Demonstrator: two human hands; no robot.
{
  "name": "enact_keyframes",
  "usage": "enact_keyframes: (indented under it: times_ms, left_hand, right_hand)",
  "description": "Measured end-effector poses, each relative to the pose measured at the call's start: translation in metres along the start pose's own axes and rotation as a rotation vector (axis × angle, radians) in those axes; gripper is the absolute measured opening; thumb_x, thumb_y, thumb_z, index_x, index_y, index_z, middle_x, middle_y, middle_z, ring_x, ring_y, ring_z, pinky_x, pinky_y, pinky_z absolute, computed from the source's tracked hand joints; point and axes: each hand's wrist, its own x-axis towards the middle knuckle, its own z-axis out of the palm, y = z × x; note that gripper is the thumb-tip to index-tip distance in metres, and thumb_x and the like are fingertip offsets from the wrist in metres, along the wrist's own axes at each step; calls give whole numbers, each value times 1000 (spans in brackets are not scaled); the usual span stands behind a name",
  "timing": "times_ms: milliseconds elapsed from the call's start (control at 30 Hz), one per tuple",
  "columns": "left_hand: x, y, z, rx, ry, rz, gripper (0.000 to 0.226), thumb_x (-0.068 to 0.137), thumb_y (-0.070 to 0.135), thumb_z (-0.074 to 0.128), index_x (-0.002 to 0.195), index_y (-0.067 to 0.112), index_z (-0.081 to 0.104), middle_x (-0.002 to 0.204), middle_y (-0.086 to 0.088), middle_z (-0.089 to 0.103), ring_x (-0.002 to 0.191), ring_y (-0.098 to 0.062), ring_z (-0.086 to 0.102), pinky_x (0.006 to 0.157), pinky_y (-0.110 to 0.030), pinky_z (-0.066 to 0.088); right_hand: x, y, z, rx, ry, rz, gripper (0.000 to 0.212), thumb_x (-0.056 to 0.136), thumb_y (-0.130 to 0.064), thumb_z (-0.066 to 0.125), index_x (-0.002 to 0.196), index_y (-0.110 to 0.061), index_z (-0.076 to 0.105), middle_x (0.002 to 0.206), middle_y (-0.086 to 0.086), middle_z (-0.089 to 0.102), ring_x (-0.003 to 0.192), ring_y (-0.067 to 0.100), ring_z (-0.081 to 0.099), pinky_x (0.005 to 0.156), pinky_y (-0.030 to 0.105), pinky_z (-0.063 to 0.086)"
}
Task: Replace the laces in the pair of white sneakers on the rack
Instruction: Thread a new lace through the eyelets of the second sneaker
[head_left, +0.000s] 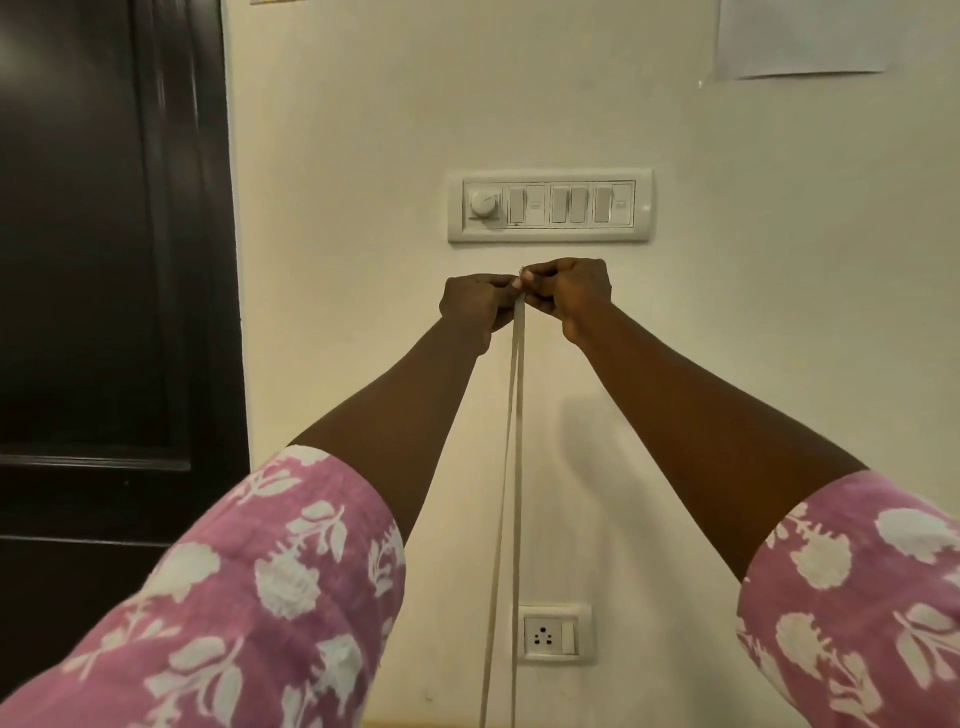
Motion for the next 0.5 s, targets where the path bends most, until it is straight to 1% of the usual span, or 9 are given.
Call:
enact_keyframes:
  times_ms: [167,233,500]
  left_hand:
    - [-5,2,1,-60,15,-19,26,81,-8,65,107,-8,63,73,-10,62,65,-17,61,54,-16,56]
    - [-8,4,1,-65,6,-30,25,81,-10,63,107,-9,63,72,-10,62,65,-17,61,52,-16,55]
    - [-15,17,1,-16,-49,-66,28,84,-12,58,111,-8,63,74,-9,61,66,-16,59,53,-16,55]
  right_hand:
    - [-5,-8,-1,-9,-29,23,13,80,10,65,93,9,66,80,14,66,73,21,65,65,25,56]
    - [-5,-10,-3,-12,-56,28,15,80,9,66,95,11,66,79,14,65,72,20,65,64,24,56]
    - [-11,-16,-9,-59,-108,4,11,80,8,66,91,9,66,79,13,66,75,20,66,65,23,57]
